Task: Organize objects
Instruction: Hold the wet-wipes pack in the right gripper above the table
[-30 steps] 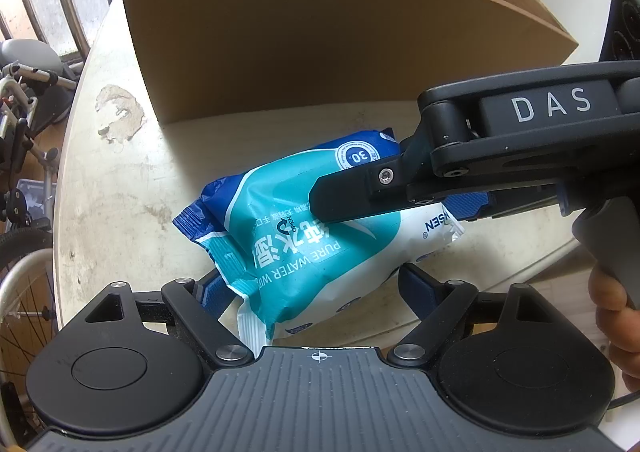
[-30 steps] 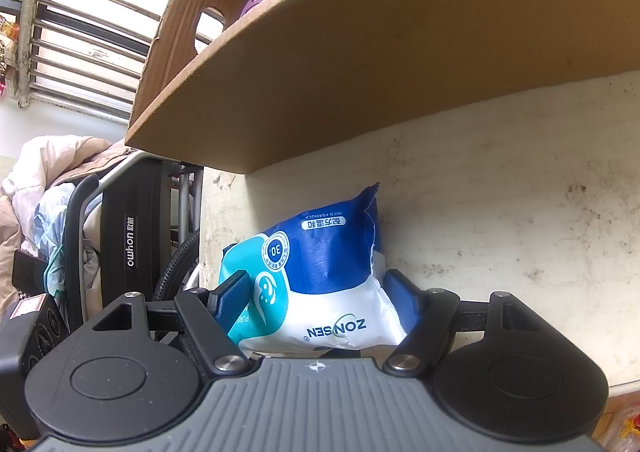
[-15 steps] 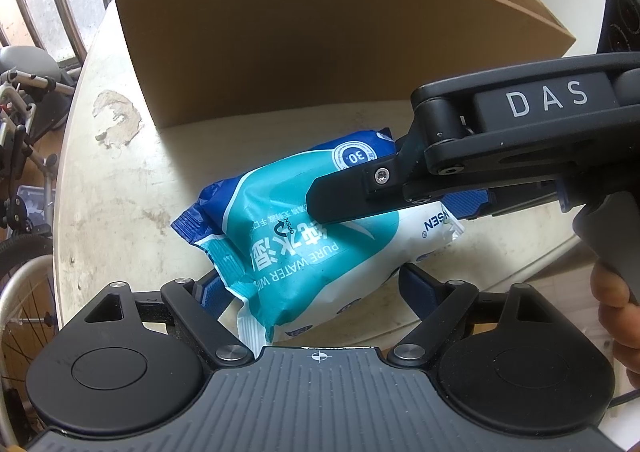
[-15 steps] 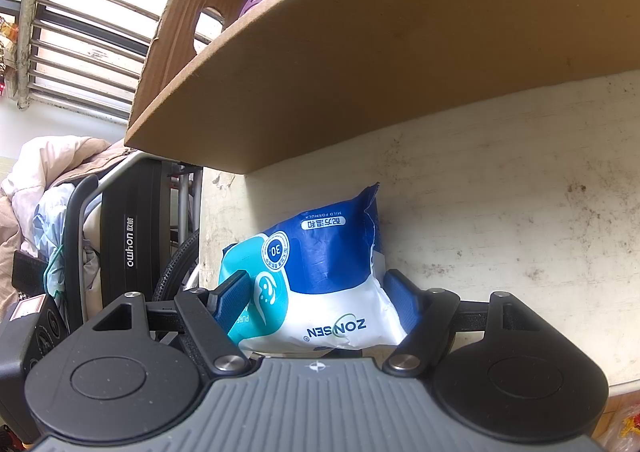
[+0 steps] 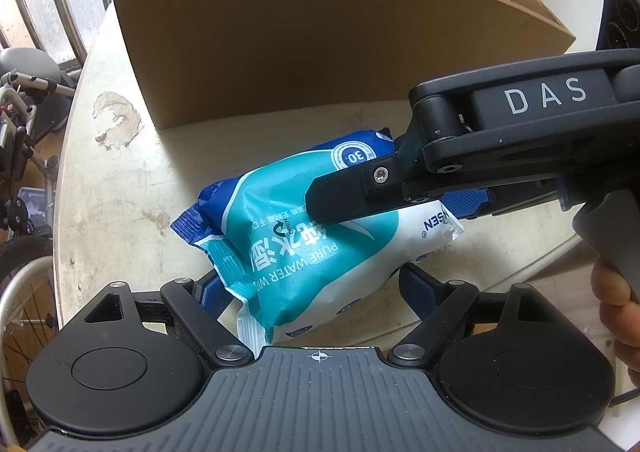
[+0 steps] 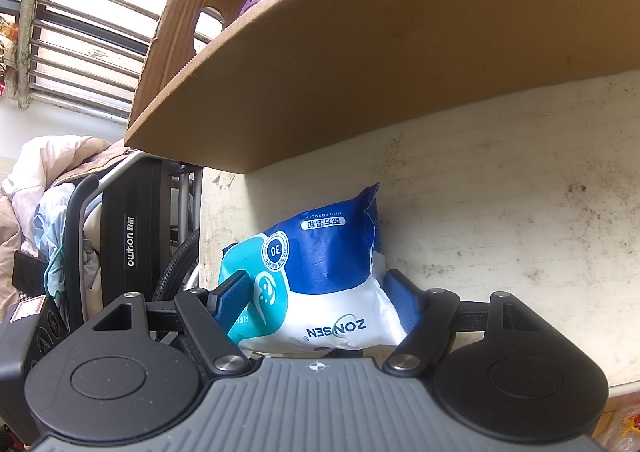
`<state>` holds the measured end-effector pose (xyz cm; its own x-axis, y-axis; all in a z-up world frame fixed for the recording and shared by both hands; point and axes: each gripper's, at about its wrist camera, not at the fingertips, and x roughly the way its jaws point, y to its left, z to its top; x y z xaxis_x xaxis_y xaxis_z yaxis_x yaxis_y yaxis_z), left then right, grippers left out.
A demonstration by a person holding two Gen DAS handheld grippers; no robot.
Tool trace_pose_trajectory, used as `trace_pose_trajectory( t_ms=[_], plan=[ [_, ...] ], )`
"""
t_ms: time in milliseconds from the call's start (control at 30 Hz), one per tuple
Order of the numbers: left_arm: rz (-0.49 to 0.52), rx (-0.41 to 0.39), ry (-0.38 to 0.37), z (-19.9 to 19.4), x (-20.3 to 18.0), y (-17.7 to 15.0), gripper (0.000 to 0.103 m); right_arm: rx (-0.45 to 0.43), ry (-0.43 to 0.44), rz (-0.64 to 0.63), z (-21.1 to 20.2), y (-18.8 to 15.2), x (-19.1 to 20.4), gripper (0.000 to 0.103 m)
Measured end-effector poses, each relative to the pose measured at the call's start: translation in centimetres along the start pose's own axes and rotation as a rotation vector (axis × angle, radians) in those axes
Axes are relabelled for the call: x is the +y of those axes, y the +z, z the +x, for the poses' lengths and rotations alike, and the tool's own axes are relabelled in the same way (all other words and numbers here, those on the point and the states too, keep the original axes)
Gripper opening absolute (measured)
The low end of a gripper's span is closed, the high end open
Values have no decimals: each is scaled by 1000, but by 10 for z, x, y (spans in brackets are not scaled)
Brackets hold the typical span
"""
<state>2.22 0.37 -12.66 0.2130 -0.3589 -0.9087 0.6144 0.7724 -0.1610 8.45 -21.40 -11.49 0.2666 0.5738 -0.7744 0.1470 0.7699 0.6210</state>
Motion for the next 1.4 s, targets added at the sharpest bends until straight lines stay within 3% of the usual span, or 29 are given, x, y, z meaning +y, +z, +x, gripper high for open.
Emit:
trace_pose_trajectory(
  t_ms=[900,1400],
  plan=[
    [33,-6,12,0,36,14,87,-4,9,2,5,0,-1,77],
    [13,-32,-21,-9,72,38,82,-36,-25,-66,-2,-1,12,73]
  ],
)
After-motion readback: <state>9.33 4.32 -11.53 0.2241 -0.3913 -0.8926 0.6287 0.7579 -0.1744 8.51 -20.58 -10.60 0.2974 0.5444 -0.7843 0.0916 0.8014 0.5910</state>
